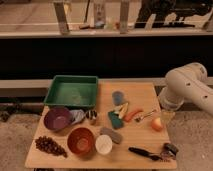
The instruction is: Place apple in red bowl
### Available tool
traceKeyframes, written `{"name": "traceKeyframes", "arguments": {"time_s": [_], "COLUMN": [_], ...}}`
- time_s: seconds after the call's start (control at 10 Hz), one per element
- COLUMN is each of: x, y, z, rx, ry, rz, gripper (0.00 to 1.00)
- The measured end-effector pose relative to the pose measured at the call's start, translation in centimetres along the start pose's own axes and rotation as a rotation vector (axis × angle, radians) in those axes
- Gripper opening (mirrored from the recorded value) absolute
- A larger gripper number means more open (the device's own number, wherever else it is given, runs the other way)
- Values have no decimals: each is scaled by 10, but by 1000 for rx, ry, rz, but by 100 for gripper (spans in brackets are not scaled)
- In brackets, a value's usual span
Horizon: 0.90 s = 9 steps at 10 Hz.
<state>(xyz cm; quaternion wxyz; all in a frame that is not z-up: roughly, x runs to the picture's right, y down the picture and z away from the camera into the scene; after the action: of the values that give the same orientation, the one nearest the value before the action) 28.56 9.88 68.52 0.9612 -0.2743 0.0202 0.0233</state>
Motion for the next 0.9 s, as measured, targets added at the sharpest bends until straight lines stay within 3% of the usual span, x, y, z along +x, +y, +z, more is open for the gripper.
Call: {"name": "traceKeyframes", "arguments": {"time_s": [0.6, 0.9], "x": [0, 7], "y": [0, 3], "z": [0, 28], "rx": [0, -12], "ry": [0, -26], "rz": [0, -17], "gripper": [80, 80]}}
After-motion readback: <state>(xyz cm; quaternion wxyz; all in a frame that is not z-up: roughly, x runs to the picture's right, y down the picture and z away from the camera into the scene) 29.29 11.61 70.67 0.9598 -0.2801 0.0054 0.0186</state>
